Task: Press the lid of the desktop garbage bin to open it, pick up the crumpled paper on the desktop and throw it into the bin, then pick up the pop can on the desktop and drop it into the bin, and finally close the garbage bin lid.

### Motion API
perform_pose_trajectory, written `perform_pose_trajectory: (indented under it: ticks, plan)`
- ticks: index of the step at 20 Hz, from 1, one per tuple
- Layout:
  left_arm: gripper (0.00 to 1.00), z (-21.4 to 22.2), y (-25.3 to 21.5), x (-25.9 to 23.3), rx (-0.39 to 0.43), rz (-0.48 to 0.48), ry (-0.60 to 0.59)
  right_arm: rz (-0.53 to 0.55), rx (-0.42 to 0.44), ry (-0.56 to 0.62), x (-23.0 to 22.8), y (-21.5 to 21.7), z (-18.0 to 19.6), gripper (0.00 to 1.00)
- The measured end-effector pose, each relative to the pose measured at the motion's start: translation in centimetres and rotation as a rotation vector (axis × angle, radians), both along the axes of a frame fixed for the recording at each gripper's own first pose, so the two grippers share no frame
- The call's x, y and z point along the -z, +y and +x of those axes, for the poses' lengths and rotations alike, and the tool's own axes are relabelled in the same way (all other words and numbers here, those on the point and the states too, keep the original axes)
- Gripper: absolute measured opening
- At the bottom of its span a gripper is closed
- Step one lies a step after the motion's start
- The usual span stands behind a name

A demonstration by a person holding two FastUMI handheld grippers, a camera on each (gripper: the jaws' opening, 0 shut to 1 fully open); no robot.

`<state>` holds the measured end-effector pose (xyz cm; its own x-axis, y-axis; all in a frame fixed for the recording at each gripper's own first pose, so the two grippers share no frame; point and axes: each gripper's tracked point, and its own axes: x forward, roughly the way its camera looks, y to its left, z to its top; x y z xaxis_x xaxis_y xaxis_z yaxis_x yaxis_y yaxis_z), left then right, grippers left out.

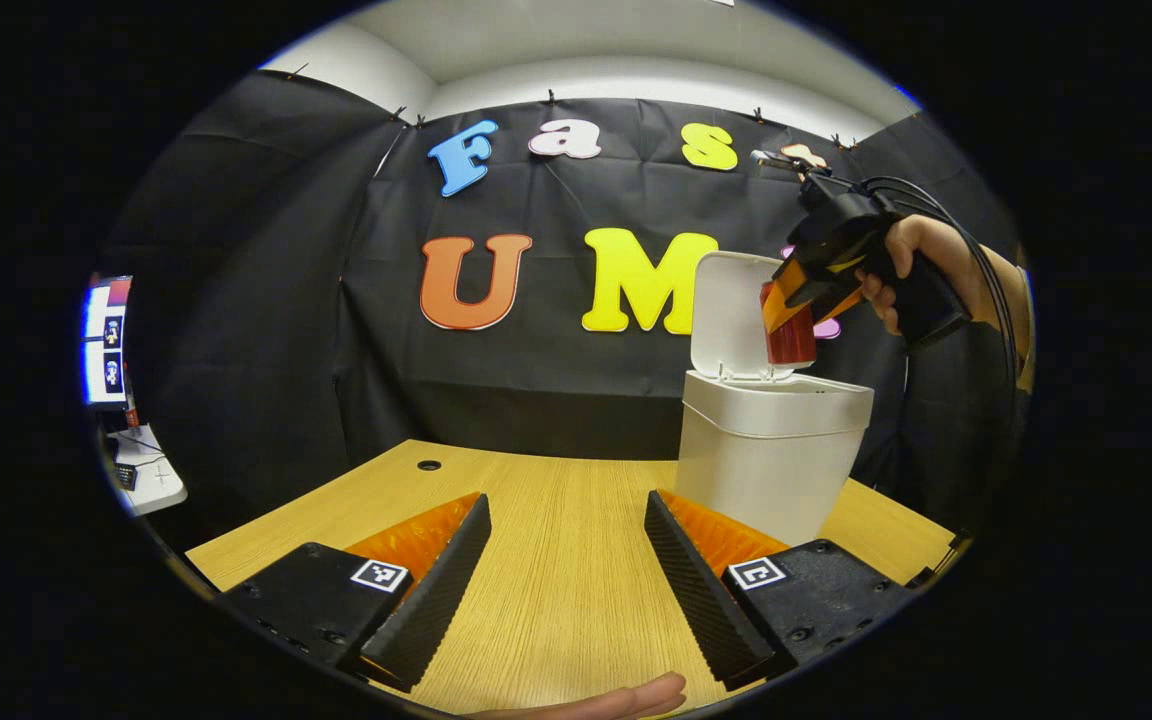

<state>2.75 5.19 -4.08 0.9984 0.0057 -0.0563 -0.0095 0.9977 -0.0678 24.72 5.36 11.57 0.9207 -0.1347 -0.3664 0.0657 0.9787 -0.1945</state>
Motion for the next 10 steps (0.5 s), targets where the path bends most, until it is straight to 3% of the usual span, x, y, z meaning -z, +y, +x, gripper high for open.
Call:
perform_pose_trajectory:
  ticks: [2,5,7,10]
  plan:
    - [1.0,-0.3,0.1,-0.4,0.001,0.005,-0.012,0.056,0.044,0.059,0.8,-0.1,-0.2,0.72]
    - [1.0,-0.7,0.7,-0.8,-0.003,-0.024,-0.015,0.223,0.116,0.121,1.0,0.4,-0.8,0.73]
    - [1.0,-1.0,1.0,-1.0,-0.005,-0.046,-0.016,0.234,0.126,0.119,0.3,0.8,-1.2,0.72]
    - [1.0,-1.3,1.9,-1.6,-0.021,-0.038,-0.038,0.152,0.113,0.071,-1.6,0.8,-2.7,0.72]
